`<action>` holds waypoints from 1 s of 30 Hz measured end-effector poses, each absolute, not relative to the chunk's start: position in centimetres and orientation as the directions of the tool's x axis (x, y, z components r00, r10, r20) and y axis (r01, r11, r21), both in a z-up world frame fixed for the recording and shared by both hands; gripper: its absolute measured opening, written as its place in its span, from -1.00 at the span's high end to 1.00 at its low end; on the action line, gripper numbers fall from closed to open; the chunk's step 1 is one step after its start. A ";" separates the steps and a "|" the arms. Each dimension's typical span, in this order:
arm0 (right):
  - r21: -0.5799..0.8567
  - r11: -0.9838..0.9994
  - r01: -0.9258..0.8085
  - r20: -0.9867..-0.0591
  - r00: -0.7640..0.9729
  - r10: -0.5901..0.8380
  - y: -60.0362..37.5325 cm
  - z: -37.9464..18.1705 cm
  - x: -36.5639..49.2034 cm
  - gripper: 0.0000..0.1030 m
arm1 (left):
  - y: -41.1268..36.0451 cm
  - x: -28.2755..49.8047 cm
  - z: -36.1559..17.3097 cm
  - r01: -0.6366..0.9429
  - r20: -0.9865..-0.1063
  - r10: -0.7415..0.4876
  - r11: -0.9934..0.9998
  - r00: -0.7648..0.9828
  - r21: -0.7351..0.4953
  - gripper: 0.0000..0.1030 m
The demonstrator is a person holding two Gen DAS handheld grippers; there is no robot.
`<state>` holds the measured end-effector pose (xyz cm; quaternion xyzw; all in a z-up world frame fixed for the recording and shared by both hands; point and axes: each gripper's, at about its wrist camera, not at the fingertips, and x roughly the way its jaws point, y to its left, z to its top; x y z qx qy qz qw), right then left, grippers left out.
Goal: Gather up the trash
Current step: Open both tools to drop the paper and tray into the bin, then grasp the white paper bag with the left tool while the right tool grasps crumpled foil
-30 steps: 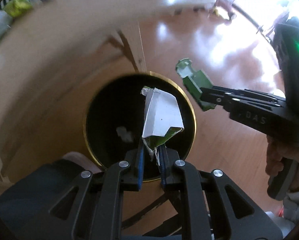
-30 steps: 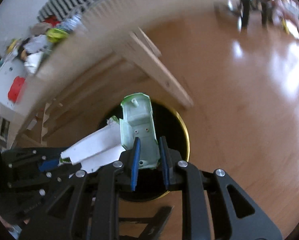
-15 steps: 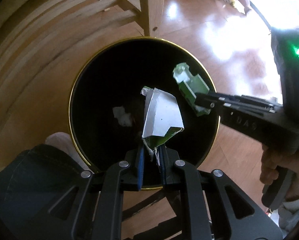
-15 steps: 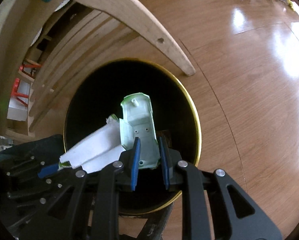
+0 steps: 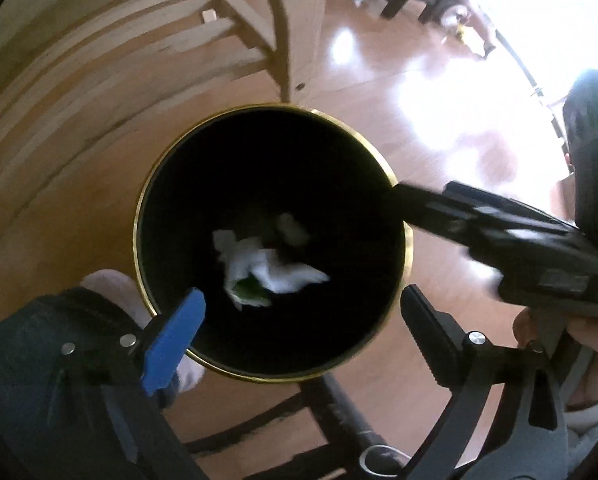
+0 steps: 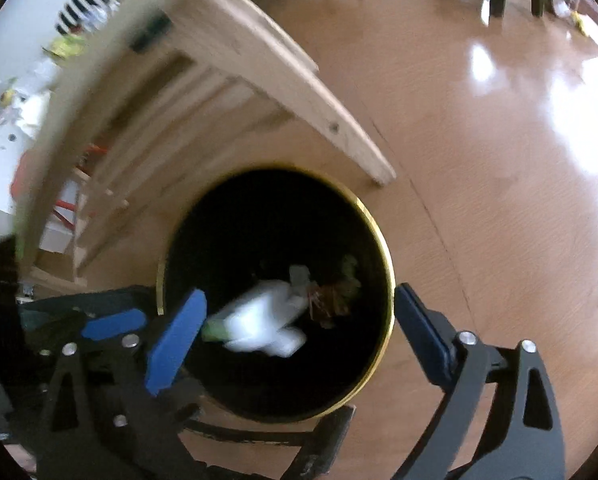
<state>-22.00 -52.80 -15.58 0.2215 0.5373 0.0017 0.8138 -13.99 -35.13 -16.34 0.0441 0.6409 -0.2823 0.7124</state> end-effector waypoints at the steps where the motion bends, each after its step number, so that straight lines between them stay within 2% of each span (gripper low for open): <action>1: 0.346 0.908 0.234 -0.859 0.468 0.207 -53.4 -13.9 -22.6 -0.88 | -35.1 -14.4 -15.7 0.447 -0.933 -0.360 0.838 0.023 -0.312 -0.85; 5: 0.287 0.927 0.242 -0.791 0.606 0.086 -55.3 -8.5 -24.2 -0.88 | -35.7 -16.8 -11.6 0.511 -0.894 -0.448 0.773 0.021 -0.376 -0.87; 8: 0.267 0.936 0.231 -0.729 0.683 0.039 -55.7 -5.0 -23.8 -0.88 | -35.6 -17.7 -7.8 0.557 -0.868 -0.490 0.744 0.079 -0.369 -0.87; 11: 0.254 0.953 0.164 -0.677 0.734 0.054 -54.7 -2.1 -21.4 -0.88 | -34.0 -16.6 -3.7 0.568 -0.840 -0.500 0.762 0.210 -0.311 -0.87; 15: 0.206 0.974 0.092 -0.682 0.727 0.076 -51.5 -0.9 -17.1 -0.88 | -29.6 -11.8 0.6 0.495 -0.821 -0.379 0.858 0.427 -0.139 -0.87; 20: 0.157 0.987 0.012 -0.725 0.680 0.107 -46.0 -1.6 -11.2 -0.88 | -20.9 -4.1 4.1 0.279 -0.791 -0.202 0.960 0.577 -0.042 -0.87; 24: 0.129 0.991 -0.043 -0.764 0.633 0.127 -42.5 -2.9 -6.7 -0.88 | -17.1 0.4 3.9 0.191 -0.817 -0.101 0.981 0.568 0.011 -0.87; 30: 0.094 0.993 -0.077 -0.810 0.573 0.121 -39.0 -4.7 -1.2 -0.88 | -14.1 4.4 -1.0 0.140 -0.864 -0.067 0.990 0.499 0.004 -0.87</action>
